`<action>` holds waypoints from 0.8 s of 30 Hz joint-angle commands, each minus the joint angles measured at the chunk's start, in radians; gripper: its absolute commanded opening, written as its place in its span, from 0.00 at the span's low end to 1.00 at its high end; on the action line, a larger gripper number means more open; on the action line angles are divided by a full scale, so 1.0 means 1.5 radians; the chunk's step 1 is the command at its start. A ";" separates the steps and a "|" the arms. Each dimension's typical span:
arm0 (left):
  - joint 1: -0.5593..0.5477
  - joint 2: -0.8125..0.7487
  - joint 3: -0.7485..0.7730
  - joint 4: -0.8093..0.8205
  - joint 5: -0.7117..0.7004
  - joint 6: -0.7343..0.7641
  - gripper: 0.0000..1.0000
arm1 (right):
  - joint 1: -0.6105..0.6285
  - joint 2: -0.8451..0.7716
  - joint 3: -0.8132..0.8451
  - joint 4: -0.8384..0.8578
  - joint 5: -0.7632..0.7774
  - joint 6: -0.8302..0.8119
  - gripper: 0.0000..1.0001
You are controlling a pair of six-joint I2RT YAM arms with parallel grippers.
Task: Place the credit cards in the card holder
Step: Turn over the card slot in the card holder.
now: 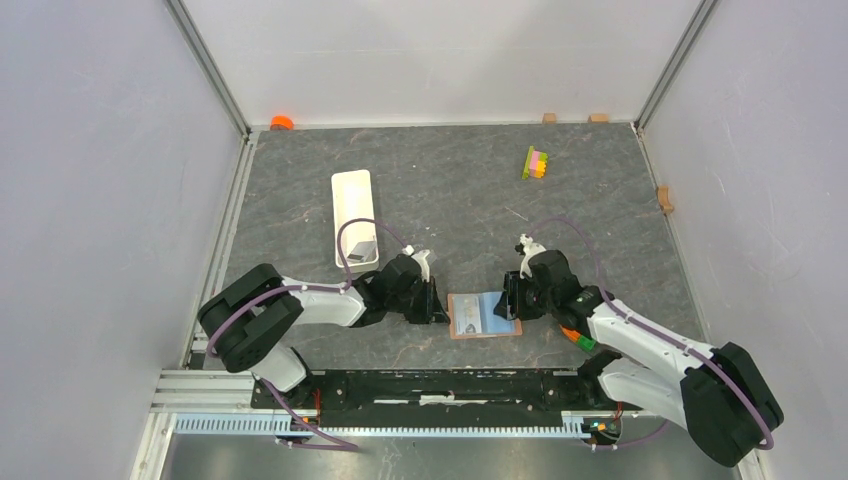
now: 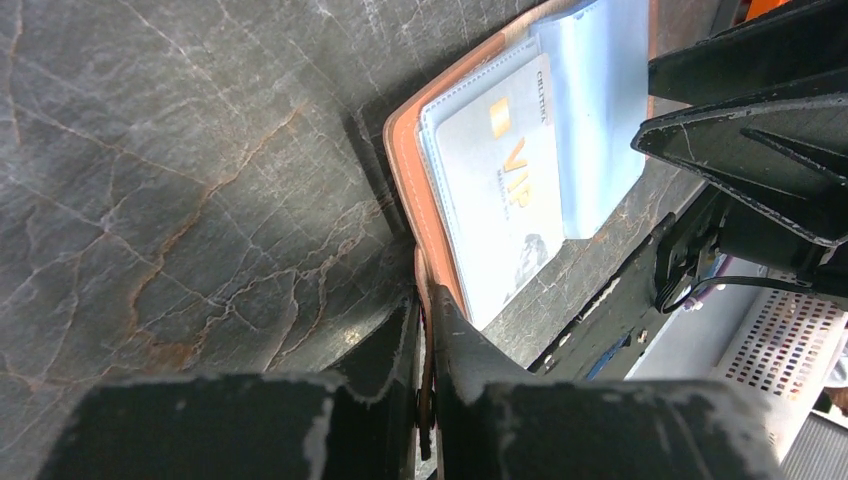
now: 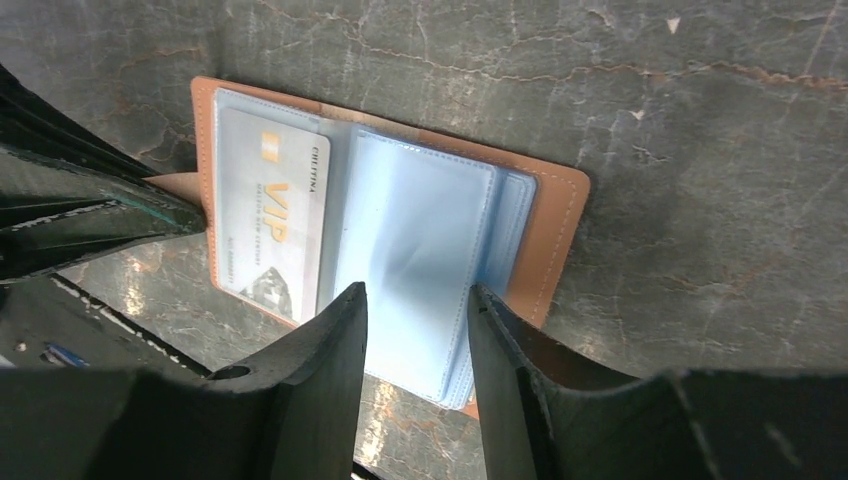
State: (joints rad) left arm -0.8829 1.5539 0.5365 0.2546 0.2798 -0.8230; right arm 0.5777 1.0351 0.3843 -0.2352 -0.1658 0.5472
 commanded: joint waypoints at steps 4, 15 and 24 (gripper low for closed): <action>0.001 -0.003 -0.002 -0.003 -0.007 0.015 0.08 | 0.000 -0.020 -0.028 0.056 -0.054 0.043 0.43; 0.001 -0.008 0.003 -0.003 -0.003 0.017 0.08 | 0.000 -0.052 -0.030 0.128 -0.110 0.054 0.47; 0.011 -0.058 -0.002 -0.046 -0.028 0.034 0.27 | 0.028 -0.014 -0.025 0.193 -0.131 0.057 0.52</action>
State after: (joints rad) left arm -0.8810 1.5352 0.5362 0.2283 0.2703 -0.8185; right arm 0.5968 1.0031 0.3378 -0.0422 -0.3256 0.6285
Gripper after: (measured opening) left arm 0.222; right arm 0.489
